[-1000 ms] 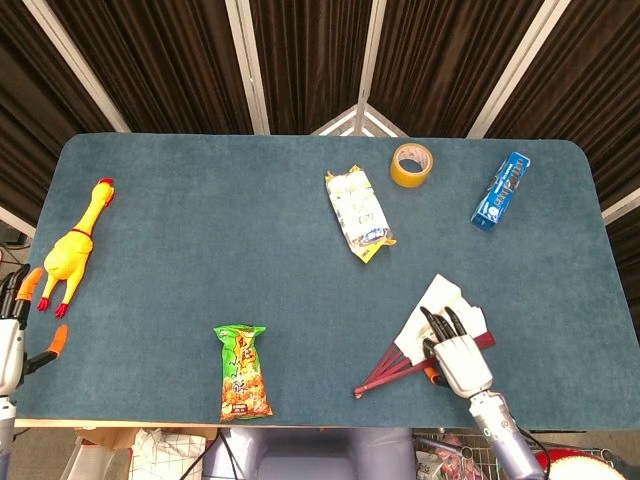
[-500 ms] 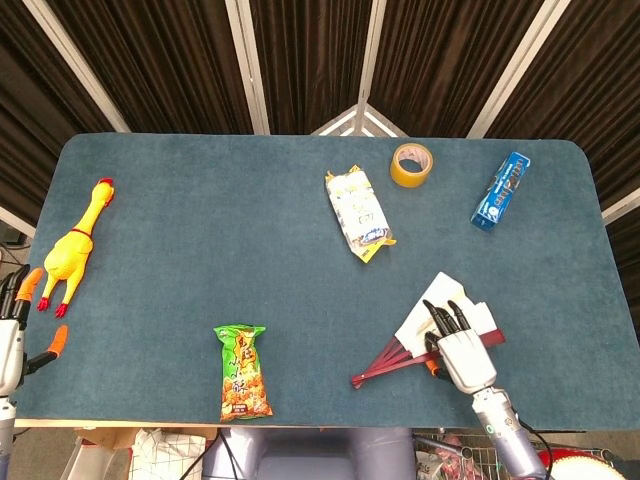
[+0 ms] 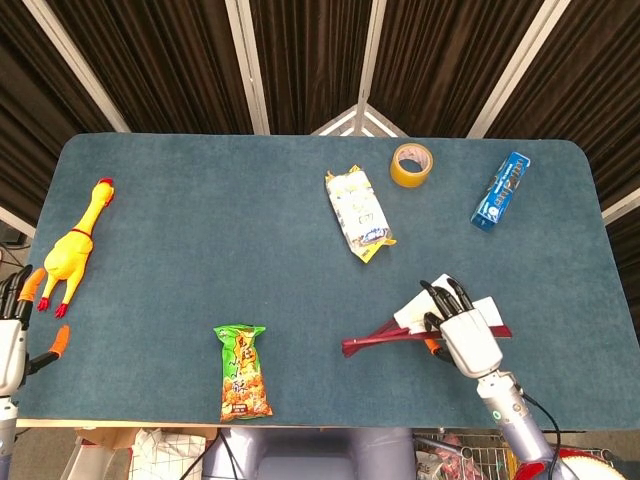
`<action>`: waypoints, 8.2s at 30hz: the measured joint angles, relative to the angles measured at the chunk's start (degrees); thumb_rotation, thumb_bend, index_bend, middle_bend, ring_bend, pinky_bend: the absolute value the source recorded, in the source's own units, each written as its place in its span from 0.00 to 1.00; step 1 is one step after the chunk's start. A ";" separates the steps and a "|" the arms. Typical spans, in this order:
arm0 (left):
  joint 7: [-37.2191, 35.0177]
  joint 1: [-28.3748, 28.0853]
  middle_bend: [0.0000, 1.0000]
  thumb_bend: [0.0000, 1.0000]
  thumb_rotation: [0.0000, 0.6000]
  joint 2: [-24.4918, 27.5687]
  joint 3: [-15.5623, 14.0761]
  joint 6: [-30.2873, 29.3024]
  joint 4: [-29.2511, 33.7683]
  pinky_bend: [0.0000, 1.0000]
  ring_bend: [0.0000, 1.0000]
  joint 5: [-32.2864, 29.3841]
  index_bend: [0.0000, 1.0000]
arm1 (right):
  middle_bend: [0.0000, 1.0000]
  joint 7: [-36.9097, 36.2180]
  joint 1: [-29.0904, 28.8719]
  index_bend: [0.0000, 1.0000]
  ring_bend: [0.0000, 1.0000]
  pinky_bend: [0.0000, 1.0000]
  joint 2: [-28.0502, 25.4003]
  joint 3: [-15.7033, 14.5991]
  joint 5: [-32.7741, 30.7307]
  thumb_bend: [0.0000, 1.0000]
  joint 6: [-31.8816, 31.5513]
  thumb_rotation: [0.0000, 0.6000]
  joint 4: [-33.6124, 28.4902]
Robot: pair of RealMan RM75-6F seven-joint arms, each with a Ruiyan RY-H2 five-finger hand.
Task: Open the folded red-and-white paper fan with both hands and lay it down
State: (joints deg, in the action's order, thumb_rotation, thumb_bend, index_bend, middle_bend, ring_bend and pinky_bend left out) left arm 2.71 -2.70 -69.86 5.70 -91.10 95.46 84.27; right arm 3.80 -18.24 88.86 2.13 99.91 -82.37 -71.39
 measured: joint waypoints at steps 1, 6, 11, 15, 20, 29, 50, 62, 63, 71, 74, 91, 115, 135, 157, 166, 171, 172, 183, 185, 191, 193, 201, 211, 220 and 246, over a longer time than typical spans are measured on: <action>-0.02 0.00 0.00 0.48 1.00 0.02 0.00 0.00 0.00 0.00 0.00 0.00 0.05 | 0.20 -0.01 -0.32 0.83 0.24 0.17 -0.39 0.22 0.20 0.49 -0.10 1.00 -0.31; -0.12 0.00 0.00 0.48 1.00 0.05 0.02 0.00 0.01 0.00 0.00 -0.02 0.05 | 0.22 -0.62 -1.74 0.92 0.27 0.20 -1.93 1.36 1.25 0.49 -0.97 1.00 -1.65; -0.20 0.04 0.00 0.48 1.00 0.05 0.05 -0.06 0.02 0.00 0.00 -0.07 0.05 | 0.22 -2.11 -2.87 0.93 0.27 0.20 -3.24 2.49 1.56 0.49 -1.70 1.00 -2.94; -0.01 -0.12 0.00 0.48 1.00 -0.08 0.02 0.24 0.03 0.00 0.00 -0.08 0.05 | 0.22 -2.54 -4.19 0.96 0.27 0.20 -5.08 3.88 1.01 0.49 -1.04 1.00 -6.01; 0.17 -0.31 0.00 0.48 1.00 -0.28 -0.01 0.65 -0.08 0.00 0.00 -0.17 0.05 | 0.22 -2.41 -7.49 0.97 0.27 0.20 -8.73 6.67 -0.16 0.49 1.75 1.00 -11.28; -0.10 -0.94 0.00 0.48 1.00 -0.93 0.30 1.21 -1.20 0.00 0.00 -0.28 0.05 | 0.22 -2.53 -13.43 0.99 0.27 0.20 -15.19 13.14 -6.42 0.49 9.00 1.00 -17.85; -15.27 -5.93 0.00 0.39 1.00 -4.36 1.08 6.97 -7.03 0.00 0.00 1.74 0.07 | 0.22 6.45 -27.30 1.00 0.27 0.20 -13.46 21.53 -18.76 0.49 21.08 1.00 -26.19; -20.98 -10.87 0.00 0.34 1.00 -8.67 2.05 11.82 -10.10 0.00 0.00 1.87 0.09 | 0.22 14.59 -33.14 1.00 0.27 0.20 -12.28 24.31 -27.37 0.49 24.18 1.00 -32.24; -21.54 -11.31 0.00 0.33 1.00 -8.95 2.23 12.18 -10.02 0.00 0.00 1.86 0.09 | 0.22 15.65 -33.83 1.00 0.27 0.20 -12.13 24.52 -28.20 0.49 24.29 1.00 -33.03; -26.03 -14.34 0.00 0.31 1.00 -10.67 2.73 15.89 -8.43 0.00 0.00 1.56 0.13 | 0.22 21.47 -37.69 1.00 0.27 0.20 -10.07 25.76 -32.92 0.50 23.22 1.00 -37.02; -27.27 -15.47 0.00 0.31 1.00 -11.73 2.82 17.15 -8.08 0.00 0.00 1.22 0.15 | 0.22 23.38 -39.09 1.00 0.27 0.20 -9.17 26.03 -34.31 0.50 22.37 1.00 -38.26; -37.23 -19.08 0.00 0.35 1.00 -17.33 2.23 20.52 -8.98 0.00 0.00 1.19 0.32 | 0.22 28.01 -42.20 1.00 0.27 0.21 -6.53 25.14 -37.95 0.50 17.26 1.00 -42.22; -36.79 -22.94 0.23 0.55 1.00 -25.93 5.92 19.06 -15.20 0.09 0.00 -1.33 0.56 | 0.22 25.32 -39.78 1.00 0.27 0.22 -11.96 23.44 -36.62 0.50 15.32 1.00 -45.99; -36.64 -22.60 0.23 0.55 1.00 -25.19 7.40 11.31 -25.42 0.09 0.00 0.69 0.59 | 0.22 20.25 -34.77 1.00 0.27 0.22 -19.95 22.39 -36.02 0.50 14.26 1.00 -44.51; -31.35 -23.75 0.23 0.52 1.00 -27.10 9.49 -5.47 -40.73 0.09 0.00 7.42 0.58 | 0.22 9.43 -28.29 1.00 0.27 0.22 -21.48 17.46 -26.90 0.51 12.24 1.00 -35.35; -27.02 -26.34 0.22 0.52 1.00 -31.89 8.66 -9.94 -48.45 0.09 0.00 10.22 0.57 | 0.22 7.44 -26.25 1.00 0.27 0.22 -16.83 13.86 -20.95 0.51 9.47 1.00 -27.02; -26.05 -27.63 0.22 0.52 1.00 -33.85 8.55 -10.40 -51.01 0.09 0.00 10.11 0.57 | 0.22 5.83 -25.06 1.00 0.27 0.22 -12.64 11.82 -17.02 0.51 6.64 1.00 -20.04; -25.82 -27.81 0.22 0.52 1.00 -34.08 8.51 -10.50 -51.47 0.09 0.00 10.12 0.57 | 0.22 5.23 -24.83 1.00 0.27 0.22 -11.93 11.56 -16.67 0.51 6.30 1.00 -18.78; -23.27 -30.13 0.21 0.51 1.00 -37.35 6.95 -10.64 -58.38 0.09 0.00 10.48 0.57 | 0.22 1.63 -22.62 1.00 0.27 0.22 -6.35 9.40 -15.78 0.51 5.56 1.00 -7.50; -23.12 -30.42 0.21 0.49 1.00 -37.92 6.69 -10.65 -59.42 0.09 0.00 10.44 0.56 | 0.22 1.43 -22.33 1.00 0.27 0.22 -5.47 9.06 -15.60 0.51 5.59 1.00 -5.49; -23.51 -30.93 0.10 0.44 1.00 -39.01 5.51 -9.67 -61.66 0.07 0.00 10.03 0.38 | 0.21 1.24 -21.66 0.95 0.24 0.21 -3.60 7.79 -14.50 0.51 5.92 1.00 -0.92; -23.73 -30.97 0.01 0.43 1.00 -39.13 4.99 -9.25 -62.20 0.02 0.00 10.02 0.15 | 0.19 0.68 -21.40 0.75 0.21 0.19 -3.26 7.32 -14.35 0.47 6.34 1.00 -0.27; -29.76 -30.55 0.00 0.41 1.00 -35.72 1.96 -7.32 -58.20 0.00 0.00 10.97 0.00 | 0.14 1.95 -20.64 0.20 0.16 0.15 -4.97 6.67 -17.51 0.31 11.78 1.00 -3.25; -28.65 -27.69 0.00 0.41 1.00 -30.29 -0.18 -9.20 -47.88 0.00 0.00 11.68 0.01 | 0.09 5.83 -19.39 0.04 0.16 0.14 -9.44 6.59 -22.92 0.30 17.43 1.00 -8.57; -22.29 -19.71 0.00 0.41 1.00 -24.83 -3.82 -12.64 -38.01 0.00 0.00 11.58 0.05 | 0.06 8.09 -18.30 0.00 0.16 0.13 -15.50 5.46 -26.57 0.30 22.36 1.00 -13.17; -21.84 -15.31 0.00 0.41 1.00 -22.76 -4.56 -8.28 -36.36 0.00 0.00 10.41 0.06 | 0.06 37.42 -32.39 0.00 0.17 0.07 -40.98 2.02 -61.99 0.30 38.75 1.00 -36.51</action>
State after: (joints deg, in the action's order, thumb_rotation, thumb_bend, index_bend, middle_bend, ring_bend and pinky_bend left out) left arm -19.13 -18.02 -92.62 1.14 -99.38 59.10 94.68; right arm 41.22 -50.63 47.88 4.15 37.92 -43.62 -107.91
